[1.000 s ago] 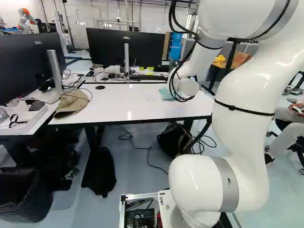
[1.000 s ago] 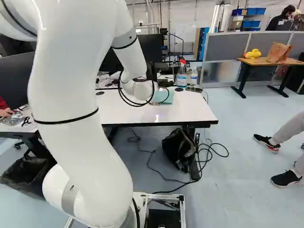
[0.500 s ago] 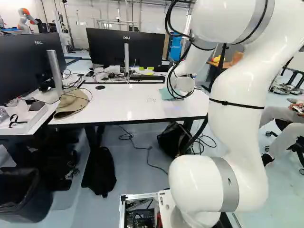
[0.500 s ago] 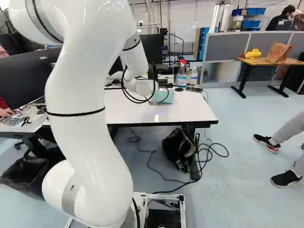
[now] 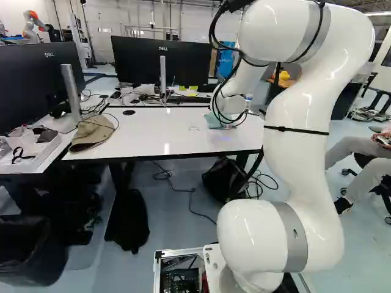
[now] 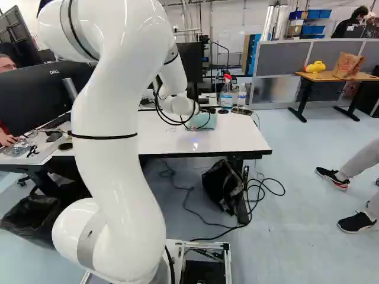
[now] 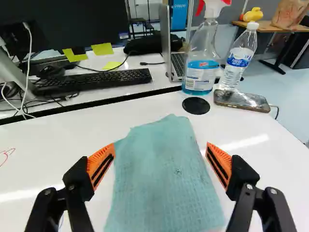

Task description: Clean the table with the green towel

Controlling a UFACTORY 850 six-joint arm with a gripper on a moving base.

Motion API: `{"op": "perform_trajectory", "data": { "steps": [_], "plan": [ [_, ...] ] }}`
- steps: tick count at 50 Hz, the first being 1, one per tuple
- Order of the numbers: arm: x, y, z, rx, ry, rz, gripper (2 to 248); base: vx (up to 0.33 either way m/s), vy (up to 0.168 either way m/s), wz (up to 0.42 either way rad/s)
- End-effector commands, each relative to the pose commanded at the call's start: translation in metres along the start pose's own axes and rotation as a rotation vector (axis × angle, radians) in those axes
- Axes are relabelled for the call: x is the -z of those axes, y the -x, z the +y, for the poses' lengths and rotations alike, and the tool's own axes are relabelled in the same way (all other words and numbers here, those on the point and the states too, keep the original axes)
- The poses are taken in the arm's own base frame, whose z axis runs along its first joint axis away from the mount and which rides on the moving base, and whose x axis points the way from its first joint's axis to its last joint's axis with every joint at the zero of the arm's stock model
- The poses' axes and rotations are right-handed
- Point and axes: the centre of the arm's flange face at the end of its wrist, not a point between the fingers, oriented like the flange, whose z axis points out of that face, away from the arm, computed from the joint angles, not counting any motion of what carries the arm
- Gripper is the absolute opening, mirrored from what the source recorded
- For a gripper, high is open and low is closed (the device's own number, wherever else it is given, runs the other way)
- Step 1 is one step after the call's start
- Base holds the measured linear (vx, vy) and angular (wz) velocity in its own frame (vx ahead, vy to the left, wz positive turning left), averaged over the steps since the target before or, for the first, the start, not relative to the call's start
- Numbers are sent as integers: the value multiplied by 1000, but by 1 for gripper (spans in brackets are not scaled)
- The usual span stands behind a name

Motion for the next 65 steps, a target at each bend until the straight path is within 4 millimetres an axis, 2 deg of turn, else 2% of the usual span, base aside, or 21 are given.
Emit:
{"op": "perform_trajectory", "data": {
  "steps": [16,42,53,54,58,59,63,64,65],
  "plan": [
    [-17,2,-3,-18,6,-88,247,0,0,0],
    [-19,16,-3,-50,17,-248,247,0,0,0],
    [-19,16,-3,-50,17,-248,247,0,0,0],
    [-19,16,-3,-50,17,-248,228,0,0,0],
    [-19,16,-3,-50,17,-248,228,0,0,0],
    [-19,16,-3,-50,17,-248,190,0,0,0],
    [-19,16,-3,-50,17,-248,190,0,0,0],
    [-19,16,-3,-50,17,-248,156,0,0,0],
    [-19,16,-3,-50,17,-248,156,0,0,0]
  ]
}}
